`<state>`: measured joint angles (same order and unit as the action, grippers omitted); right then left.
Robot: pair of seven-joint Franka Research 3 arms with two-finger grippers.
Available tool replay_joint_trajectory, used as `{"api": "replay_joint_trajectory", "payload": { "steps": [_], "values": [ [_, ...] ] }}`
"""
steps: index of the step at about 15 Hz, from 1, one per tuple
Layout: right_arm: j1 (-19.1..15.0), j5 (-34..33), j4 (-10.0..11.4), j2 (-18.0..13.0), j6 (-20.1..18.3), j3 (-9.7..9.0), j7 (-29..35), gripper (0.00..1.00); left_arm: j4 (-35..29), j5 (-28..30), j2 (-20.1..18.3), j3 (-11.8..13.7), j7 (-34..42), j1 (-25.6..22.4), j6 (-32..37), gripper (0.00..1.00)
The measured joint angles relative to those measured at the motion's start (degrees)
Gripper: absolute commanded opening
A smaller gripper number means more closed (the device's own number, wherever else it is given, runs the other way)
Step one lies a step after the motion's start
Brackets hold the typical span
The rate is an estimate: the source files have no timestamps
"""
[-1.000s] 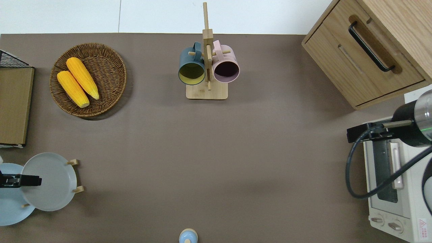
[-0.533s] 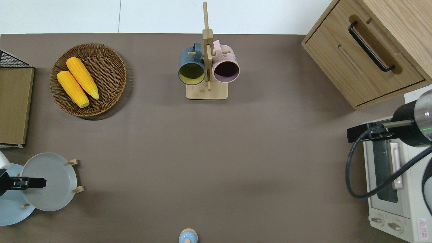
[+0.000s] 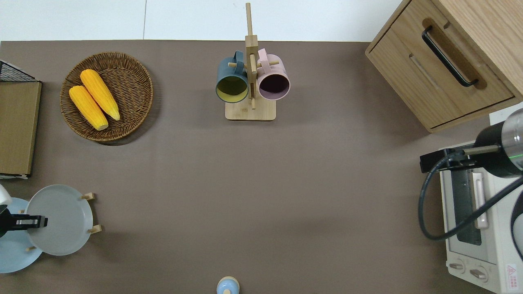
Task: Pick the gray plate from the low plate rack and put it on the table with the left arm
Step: 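Close the left gripper on the rim of the gray plate, then lift the gray plate out of the rack with the left gripper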
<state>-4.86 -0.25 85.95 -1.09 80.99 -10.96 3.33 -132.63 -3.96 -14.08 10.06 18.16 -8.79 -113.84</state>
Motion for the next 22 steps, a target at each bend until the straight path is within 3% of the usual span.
{"api": "replay_joint_trajectory", "payload": {
  "steps": [9, 19, 22],
  "values": [
    [0.00, 0.00, 0.00, 0.00, 0.00, 0.00, 0.00, 0.990, 0.74, 0.73, -0.71, -0.81, -0.55, 0.13, 0.87, 0.00],
    [0.00, 0.00, 0.00, 0.00, 0.00, 0.00, 0.00, 0.987, 12.64, 0.54, 0.86, -5.68, -0.56, 0.29, 11.33, 0.00],
    [0.00, 0.00, 0.00, 0.00, 0.00, 0.00, 0.00, 0.987, 15.21, 4.02, 0.88, -6.95, -2.89, 0.30, 15.35, 0.00]
  ]
}}
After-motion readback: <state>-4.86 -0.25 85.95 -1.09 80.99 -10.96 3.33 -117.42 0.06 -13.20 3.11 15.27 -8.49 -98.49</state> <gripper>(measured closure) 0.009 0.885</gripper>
